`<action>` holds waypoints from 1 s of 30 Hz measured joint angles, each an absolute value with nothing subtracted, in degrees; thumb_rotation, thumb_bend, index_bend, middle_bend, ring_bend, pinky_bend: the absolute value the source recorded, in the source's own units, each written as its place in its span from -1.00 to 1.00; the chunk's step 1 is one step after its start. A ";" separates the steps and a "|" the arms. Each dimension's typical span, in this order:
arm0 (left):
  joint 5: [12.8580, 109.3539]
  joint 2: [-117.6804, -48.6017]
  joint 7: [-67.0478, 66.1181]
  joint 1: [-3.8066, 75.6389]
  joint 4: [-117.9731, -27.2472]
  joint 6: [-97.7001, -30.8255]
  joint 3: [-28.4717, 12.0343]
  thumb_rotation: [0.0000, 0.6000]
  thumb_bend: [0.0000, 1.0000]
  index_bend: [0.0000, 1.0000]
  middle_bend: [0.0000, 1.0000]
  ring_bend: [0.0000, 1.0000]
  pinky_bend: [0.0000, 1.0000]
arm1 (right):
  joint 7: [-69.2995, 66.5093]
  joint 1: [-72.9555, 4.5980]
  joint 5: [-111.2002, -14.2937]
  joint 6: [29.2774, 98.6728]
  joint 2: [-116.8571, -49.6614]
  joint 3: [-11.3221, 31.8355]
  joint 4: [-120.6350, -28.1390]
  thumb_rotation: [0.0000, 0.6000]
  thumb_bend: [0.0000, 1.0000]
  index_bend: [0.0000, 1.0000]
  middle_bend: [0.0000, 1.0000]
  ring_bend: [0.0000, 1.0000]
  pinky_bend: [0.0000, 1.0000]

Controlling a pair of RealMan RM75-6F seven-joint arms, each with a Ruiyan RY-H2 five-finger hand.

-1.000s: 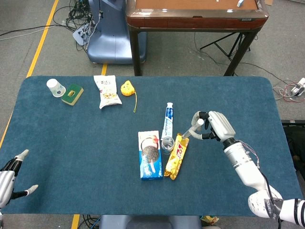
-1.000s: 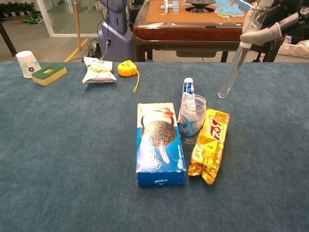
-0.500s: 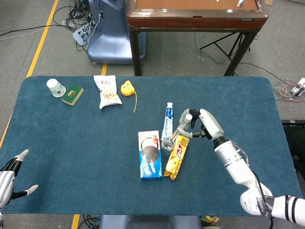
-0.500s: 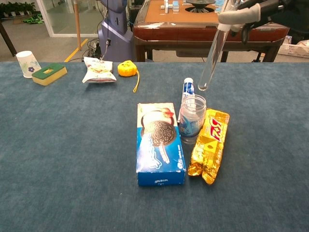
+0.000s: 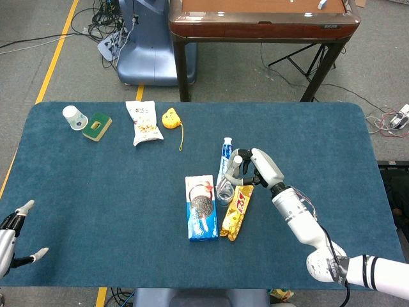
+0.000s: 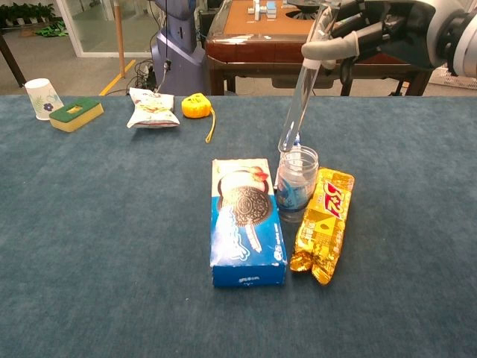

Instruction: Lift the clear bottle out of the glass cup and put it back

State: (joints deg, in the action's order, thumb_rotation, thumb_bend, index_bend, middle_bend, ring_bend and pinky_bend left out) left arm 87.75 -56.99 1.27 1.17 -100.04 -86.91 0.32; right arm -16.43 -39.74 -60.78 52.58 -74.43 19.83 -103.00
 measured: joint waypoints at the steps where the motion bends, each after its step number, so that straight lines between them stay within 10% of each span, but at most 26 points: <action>1: 87.79 -56.97 1.32 1.16 -100.03 -86.94 0.32 1.00 -0.81 -1.00 -0.69 -0.62 -0.13 | -16.25 -39.78 -60.68 52.60 -74.53 19.76 -102.90 1.00 0.01 0.71 0.37 0.05 0.16; 30: 87.72 -56.85 1.58 1.13 -99.96 -86.80 0.26 1.00 -0.81 -1.00 -0.69 -0.62 -0.13 | -6.62 -42.58 -57.26 52.19 -78.87 17.17 -99.49 1.00 0.01 0.71 0.22 -0.07 0.12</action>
State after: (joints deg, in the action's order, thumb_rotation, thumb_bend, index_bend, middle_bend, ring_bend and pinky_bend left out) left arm 87.72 -56.85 1.58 1.13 -99.96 -86.80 0.26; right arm -6.62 -42.58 -57.26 52.19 -78.87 17.17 -99.49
